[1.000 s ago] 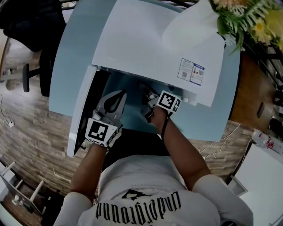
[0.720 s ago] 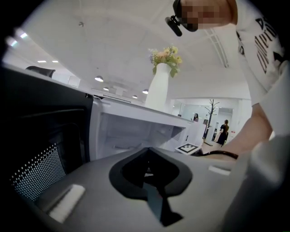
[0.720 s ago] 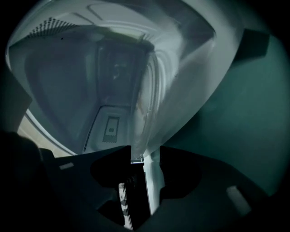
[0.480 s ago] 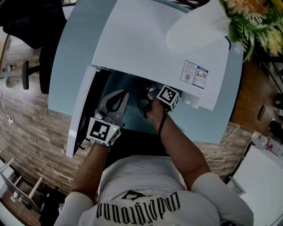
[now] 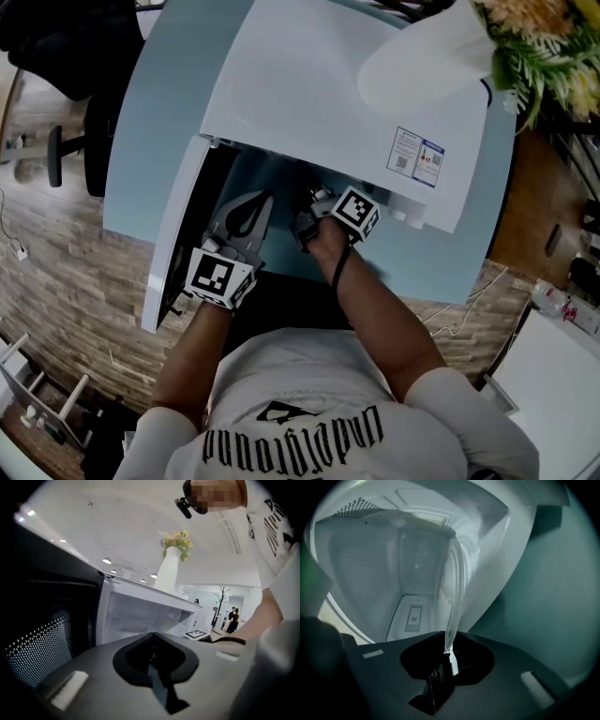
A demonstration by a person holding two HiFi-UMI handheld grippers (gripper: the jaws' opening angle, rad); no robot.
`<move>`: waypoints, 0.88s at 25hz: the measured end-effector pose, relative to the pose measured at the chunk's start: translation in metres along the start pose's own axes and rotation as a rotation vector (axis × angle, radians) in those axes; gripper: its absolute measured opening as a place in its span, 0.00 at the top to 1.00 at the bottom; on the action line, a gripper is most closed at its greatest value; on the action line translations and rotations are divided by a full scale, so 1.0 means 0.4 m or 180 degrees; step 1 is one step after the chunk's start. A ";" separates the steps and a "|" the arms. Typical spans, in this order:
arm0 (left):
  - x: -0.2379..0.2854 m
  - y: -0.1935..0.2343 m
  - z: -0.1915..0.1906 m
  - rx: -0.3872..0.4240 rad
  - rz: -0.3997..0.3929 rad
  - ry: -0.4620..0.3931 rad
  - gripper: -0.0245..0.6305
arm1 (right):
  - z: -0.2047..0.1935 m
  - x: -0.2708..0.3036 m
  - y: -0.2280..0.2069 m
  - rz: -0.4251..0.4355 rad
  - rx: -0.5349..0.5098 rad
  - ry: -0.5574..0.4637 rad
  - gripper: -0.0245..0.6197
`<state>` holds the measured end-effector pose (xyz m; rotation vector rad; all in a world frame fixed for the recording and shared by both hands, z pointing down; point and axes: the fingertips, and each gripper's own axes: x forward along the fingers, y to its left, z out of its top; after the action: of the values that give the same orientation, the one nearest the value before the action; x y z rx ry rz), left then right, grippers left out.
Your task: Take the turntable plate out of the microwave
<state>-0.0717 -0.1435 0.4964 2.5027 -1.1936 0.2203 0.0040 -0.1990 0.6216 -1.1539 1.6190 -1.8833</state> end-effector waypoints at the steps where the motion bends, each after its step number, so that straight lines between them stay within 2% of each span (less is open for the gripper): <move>1: -0.003 0.003 -0.005 0.0002 0.0011 0.0005 0.89 | 0.000 -0.001 0.000 0.0010 0.0000 -0.0010 0.87; 7: -0.020 -0.001 -0.013 -0.0074 -0.0021 -0.0037 0.89 | 0.004 -0.013 -0.001 0.0077 -0.0019 -0.0050 0.88; 15: -0.046 -0.011 -0.075 -0.0366 -0.0096 0.0073 0.89 | 0.002 -0.025 0.016 0.0161 -0.0049 -0.0116 0.88; 22: -0.071 -0.017 -0.097 -0.0453 -0.0129 0.0102 0.89 | -0.068 -0.074 -0.017 0.0111 -0.0025 -0.0058 0.89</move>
<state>-0.0840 -0.1041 0.5224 2.3886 -1.1048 0.1587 0.0010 -0.1585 0.6187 -1.1353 1.6279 -1.8411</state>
